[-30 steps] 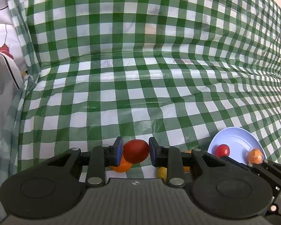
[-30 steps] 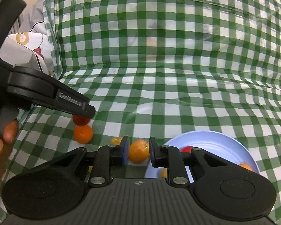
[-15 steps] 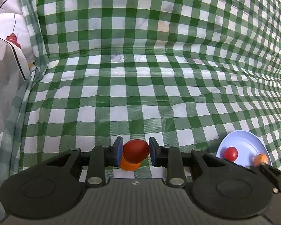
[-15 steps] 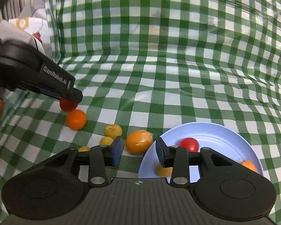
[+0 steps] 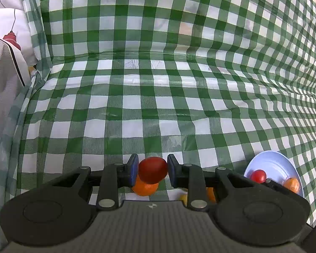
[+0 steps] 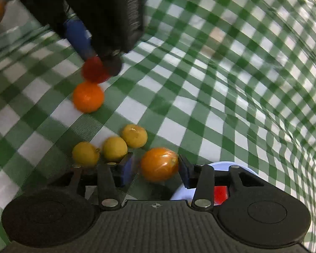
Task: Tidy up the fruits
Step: 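Carry the tomato and tangerine over the blue plate and release both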
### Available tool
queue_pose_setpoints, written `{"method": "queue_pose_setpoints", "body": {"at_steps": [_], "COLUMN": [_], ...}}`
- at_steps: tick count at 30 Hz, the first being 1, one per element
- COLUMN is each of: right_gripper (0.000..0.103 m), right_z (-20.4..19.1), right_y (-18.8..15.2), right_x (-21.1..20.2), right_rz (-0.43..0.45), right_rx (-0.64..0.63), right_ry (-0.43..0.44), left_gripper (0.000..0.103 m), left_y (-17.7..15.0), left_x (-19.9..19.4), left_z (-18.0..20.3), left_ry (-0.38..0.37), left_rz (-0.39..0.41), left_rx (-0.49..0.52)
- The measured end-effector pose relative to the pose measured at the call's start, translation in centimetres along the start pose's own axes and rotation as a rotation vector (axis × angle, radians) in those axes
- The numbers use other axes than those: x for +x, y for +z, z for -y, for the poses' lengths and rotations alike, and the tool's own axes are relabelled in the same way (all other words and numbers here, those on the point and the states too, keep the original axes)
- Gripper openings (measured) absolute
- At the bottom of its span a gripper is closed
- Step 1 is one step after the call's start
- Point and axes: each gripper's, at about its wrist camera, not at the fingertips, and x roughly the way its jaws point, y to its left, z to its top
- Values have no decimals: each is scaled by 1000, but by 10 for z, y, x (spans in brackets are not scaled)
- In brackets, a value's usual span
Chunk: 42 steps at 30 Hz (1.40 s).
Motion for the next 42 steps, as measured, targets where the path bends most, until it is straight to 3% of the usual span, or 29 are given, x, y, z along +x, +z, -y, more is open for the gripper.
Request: {"method": "queue_pose_setpoints", "body": {"at_steps": [5,10,14,24,42], "right_gripper": [38,39,39,39,39], "right_z": [10,49,76,120,159], "right_y": [3,5,-4,-43,-72], "right_x": [-12,-45,-66,-107,-109], "right_rz": [32,114,147,165,145], "right_rx": [72,317,418,495,590], "right_ry": [5,82,53,-39,-73], "left_gripper": [32,32,32,32,32], "left_y": [1,0,-4,-14,-19], "left_x": [-7,-14,-19,-24,-9], "left_z": [1,12,24,54,84], "left_ry": [-1,-7,-3,-4,4], "left_rz": [15,28,40,59,50], "left_rx": [-10,11,46,125,179]}}
